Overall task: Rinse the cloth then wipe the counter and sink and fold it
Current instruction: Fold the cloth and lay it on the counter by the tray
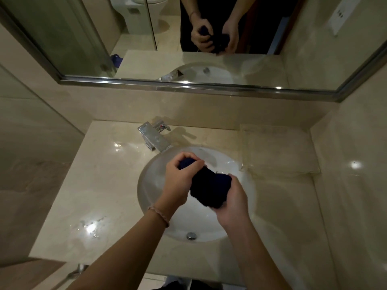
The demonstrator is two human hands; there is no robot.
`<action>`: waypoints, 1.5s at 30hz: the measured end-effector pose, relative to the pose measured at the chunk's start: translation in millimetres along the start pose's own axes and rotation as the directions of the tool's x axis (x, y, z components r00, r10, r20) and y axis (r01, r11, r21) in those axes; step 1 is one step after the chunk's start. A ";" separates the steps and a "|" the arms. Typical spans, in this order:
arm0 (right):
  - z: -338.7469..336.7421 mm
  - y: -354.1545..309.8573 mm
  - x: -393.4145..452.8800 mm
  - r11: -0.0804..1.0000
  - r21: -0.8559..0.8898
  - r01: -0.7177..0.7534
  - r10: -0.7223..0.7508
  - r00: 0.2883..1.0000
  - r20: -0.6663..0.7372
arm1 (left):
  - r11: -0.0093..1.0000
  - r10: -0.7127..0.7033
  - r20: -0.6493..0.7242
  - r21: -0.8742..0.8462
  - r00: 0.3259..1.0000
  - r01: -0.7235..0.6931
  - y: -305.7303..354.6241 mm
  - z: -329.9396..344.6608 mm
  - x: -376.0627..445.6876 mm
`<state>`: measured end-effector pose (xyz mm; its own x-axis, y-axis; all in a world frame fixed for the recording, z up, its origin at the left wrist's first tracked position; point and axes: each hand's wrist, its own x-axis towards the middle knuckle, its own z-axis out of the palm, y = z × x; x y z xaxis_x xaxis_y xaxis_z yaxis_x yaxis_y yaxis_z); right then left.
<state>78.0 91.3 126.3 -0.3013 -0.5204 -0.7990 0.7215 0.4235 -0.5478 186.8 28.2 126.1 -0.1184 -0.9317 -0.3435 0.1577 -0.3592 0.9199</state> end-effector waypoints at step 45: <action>41.2 -39.6 0.8 -0.323 -0.549 0.771 -0.869 -0.013 0.494 | 0.943 -0.330 -0.057 0.014 0.942 0.331 35.7 30.8 10.7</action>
<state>74.9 43.6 157.6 -0.3155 -0.7278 0.6089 -0.8079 -0.1306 -0.5747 160.9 7.0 161.1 -0.1082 -0.7624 -0.6380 0.0963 -0.6468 0.7566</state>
